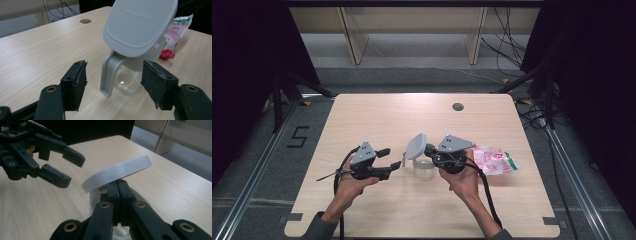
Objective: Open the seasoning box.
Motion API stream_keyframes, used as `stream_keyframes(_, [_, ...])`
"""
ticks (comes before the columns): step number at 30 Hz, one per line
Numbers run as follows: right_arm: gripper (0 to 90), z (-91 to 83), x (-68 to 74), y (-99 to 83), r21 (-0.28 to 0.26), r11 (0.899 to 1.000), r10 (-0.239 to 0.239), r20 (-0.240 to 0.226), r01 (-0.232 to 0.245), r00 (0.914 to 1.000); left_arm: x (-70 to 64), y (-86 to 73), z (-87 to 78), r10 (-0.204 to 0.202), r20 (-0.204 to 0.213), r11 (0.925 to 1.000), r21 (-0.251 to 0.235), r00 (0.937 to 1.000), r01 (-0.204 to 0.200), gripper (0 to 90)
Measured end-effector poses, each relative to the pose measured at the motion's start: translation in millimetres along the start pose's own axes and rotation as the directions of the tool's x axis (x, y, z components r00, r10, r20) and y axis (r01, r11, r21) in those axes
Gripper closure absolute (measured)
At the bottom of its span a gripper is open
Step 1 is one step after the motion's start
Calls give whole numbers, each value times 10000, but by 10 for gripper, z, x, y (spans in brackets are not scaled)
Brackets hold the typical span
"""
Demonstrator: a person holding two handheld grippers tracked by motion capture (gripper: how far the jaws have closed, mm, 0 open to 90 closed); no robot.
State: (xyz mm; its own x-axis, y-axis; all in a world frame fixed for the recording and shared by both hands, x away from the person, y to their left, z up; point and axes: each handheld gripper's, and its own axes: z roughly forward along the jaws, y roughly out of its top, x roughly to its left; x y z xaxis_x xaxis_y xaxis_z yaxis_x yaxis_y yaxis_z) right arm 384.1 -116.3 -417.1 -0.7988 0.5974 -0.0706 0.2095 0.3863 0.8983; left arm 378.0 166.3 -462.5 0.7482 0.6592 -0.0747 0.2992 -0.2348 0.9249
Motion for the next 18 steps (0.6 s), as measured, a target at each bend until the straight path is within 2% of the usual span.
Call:
stream_keyframes(3, [900,28,7,36,-107,9997,-213,-26,213,9998,-3,-54,-37,8,-136,10000,86,9999,-6,345])
stream_keyframes(4, [900,48,32,47,-124,9998,-139,-28,139,9999,-7,-68,-42,159,-200,9997,182,9997,-156,339])
stream_keyframes(7, [900,90,82,78,-86,9992,-398,-102,397,9992,-37,-117,-46,396,-460,9988,320,9982,-382,329])
stream_keyframes(8, [900,114,102,88,-181,9990,-419,-80,418,9991,-42,-136,-40,416,-395,9985,361,9984,-402,325])
stream_keyframes(11, [900,177,149,128,-195,9986,-488,-211,484,9986,-64,-193,-45,419,-347,9980,491,9985,-402,319])
stream_keyframes(15, [900,230,211,168,-326,9967,-758,-271,749,9968,-61,-225,-74,189,-478,9989,432,9987,-168,314])
stream_keyframes(17, [900,219,240,169,-123,9986,-528,-401,523,9978,-53,-218,-97,116,-428,9993,347,9990,-101,314])
stream_keyframes(18, [899,232,239,164,-238,9969,-760,-365,752,9964,-54,-213,-109,93,-464,9995,301,9989,-79,314])
